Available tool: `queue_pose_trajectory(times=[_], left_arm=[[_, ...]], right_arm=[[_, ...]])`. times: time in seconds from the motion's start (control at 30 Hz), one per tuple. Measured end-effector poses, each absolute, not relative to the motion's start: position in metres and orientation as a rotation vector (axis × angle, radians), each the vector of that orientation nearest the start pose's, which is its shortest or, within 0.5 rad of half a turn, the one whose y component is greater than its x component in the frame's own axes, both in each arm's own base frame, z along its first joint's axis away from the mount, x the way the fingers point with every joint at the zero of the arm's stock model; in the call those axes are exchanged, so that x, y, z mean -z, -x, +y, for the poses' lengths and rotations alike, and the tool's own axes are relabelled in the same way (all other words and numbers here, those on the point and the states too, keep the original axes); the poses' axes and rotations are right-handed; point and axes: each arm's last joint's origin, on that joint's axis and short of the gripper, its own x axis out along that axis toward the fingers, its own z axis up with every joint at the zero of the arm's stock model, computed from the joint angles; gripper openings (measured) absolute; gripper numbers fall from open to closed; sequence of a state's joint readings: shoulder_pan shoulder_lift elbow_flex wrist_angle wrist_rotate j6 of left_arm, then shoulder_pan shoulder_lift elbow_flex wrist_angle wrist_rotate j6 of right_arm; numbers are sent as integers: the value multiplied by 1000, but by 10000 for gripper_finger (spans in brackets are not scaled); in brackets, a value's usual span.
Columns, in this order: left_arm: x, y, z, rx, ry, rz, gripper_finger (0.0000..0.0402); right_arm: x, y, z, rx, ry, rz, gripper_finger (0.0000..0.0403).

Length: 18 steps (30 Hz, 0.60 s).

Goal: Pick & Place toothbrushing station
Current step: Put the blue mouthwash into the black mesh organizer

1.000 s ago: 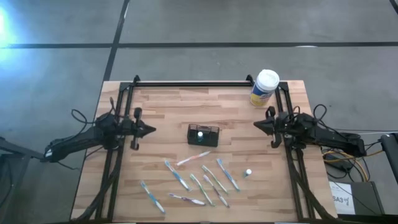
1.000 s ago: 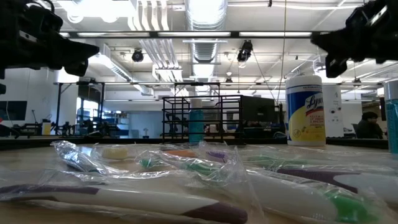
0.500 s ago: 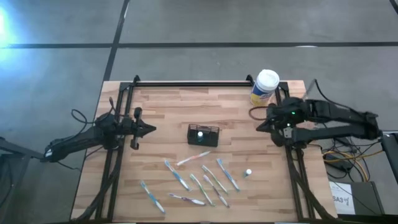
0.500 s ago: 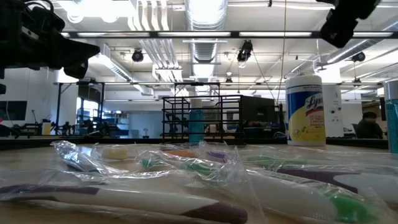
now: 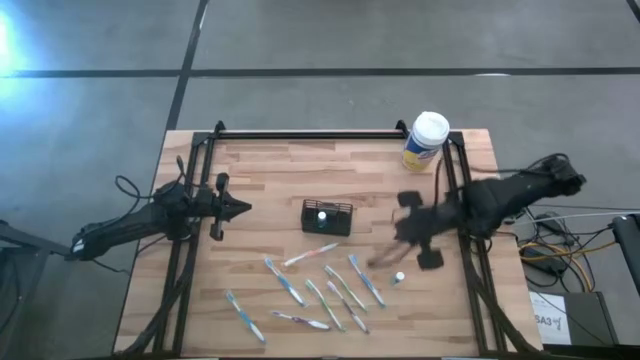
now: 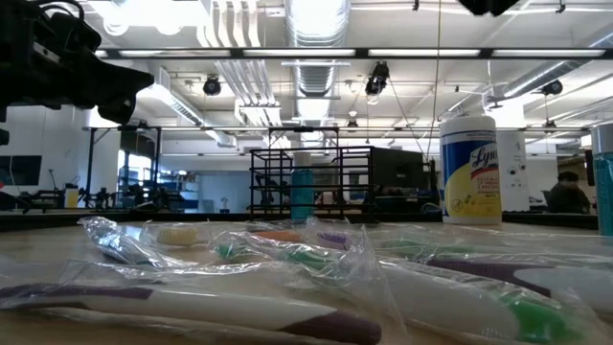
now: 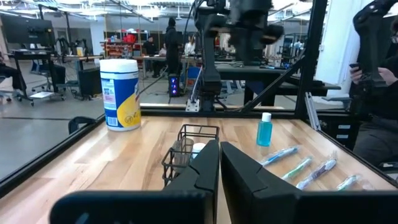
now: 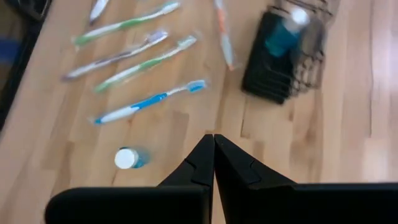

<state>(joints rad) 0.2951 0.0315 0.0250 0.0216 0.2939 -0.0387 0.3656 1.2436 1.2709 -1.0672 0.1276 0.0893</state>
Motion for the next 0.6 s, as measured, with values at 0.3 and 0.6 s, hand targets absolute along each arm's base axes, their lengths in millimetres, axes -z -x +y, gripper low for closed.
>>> queue_pose_trajectory(times=[0.3, 0.6], left_arm=[[-170, -96, 21, -9, 32, -21, 21], [-169, -96, 21, -8, 59, -18, 14]], right_arm=[[-320, -217, 136, -178, 252, 1069, 8], [-282, -209, 140, -186, 281, 1168, 12]])
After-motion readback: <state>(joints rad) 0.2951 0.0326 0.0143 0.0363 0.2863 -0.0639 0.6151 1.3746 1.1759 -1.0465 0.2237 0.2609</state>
